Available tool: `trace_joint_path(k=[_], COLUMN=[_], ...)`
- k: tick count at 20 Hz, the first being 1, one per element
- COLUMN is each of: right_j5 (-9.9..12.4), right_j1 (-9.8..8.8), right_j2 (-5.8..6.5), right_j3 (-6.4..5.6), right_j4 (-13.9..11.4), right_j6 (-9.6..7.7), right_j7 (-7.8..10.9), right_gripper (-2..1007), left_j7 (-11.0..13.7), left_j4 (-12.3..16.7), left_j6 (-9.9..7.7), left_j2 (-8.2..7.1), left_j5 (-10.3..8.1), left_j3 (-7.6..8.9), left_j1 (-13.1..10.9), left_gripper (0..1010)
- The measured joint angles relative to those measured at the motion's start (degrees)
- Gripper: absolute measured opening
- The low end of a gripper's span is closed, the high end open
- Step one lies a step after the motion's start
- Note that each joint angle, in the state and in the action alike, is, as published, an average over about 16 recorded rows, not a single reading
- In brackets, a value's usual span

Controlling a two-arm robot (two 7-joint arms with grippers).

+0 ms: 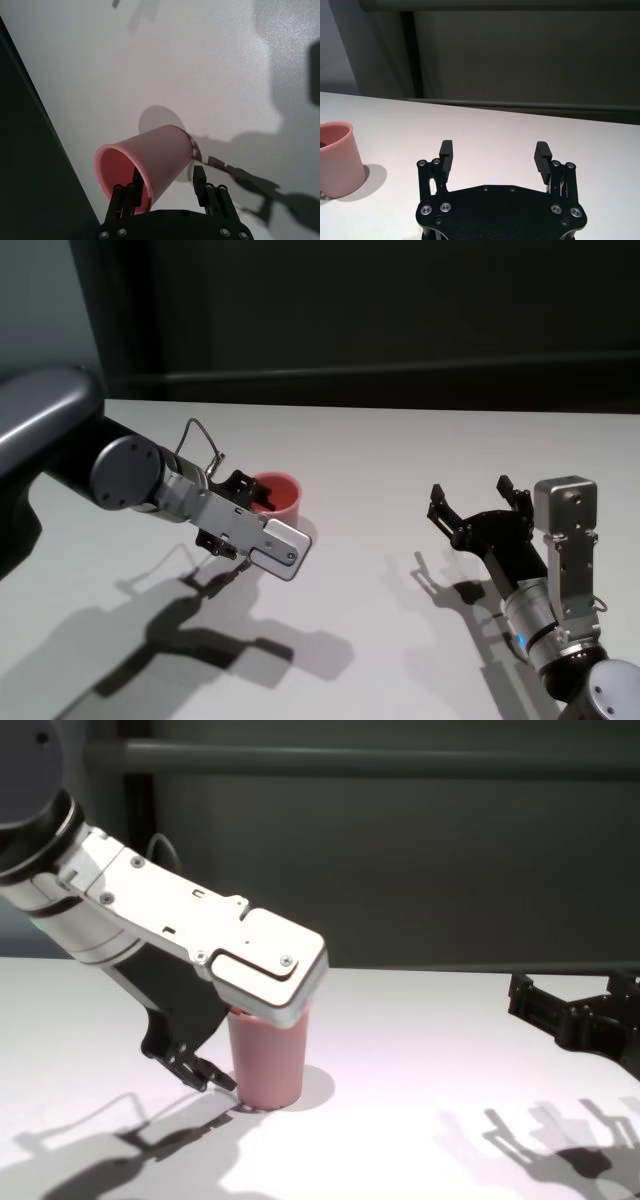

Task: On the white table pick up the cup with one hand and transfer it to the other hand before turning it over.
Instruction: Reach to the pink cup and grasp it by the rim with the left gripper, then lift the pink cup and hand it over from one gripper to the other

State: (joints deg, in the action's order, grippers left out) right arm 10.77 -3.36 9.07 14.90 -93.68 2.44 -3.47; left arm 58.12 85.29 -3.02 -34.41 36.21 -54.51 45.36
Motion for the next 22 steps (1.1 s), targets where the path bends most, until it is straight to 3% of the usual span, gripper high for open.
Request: trace_joint_path(k=[13,22], right_j5=[0.0,0.0], right_j1=[0.0,0.0], right_j2=[0.0,0.0], right_j3=[0.0,0.0], right_j4=[0.0,0.0], right_j6=[0.0,0.0], right_j7=[0.0,0.0], right_gripper=[1002,1002], left_j7=[-0.64,-1.56], left_j4=[0.6,1.19], left_j6=[0.64,1.04], left_j2=[-1.05,-1.77], left_j5=[-2.09,-4.94], left_j3=[-1.1,-0.71], left_j1=[0.29,0.14], left_gripper=[233,60])
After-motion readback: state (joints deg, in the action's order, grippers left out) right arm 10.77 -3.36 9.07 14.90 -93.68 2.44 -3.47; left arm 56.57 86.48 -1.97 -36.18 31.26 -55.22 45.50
